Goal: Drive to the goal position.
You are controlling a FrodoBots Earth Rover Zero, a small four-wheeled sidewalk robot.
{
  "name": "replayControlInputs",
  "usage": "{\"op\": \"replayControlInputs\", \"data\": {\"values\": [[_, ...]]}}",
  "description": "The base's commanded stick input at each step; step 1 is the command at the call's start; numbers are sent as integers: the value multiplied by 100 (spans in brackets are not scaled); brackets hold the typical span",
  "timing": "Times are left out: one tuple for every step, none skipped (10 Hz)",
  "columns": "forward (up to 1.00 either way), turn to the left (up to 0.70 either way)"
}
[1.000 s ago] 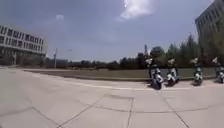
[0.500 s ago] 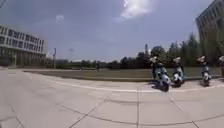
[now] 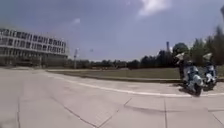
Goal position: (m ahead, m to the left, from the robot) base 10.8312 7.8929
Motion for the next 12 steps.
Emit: {"op": "replayControlInputs", "data": {"values": [[70, 0], [70, 0], [70, 0], [70, 0], [70, 0], [70, 0], [70, 0], [70, 0], [70, 0], [70, 0], [70, 0], [70, 0]]}}
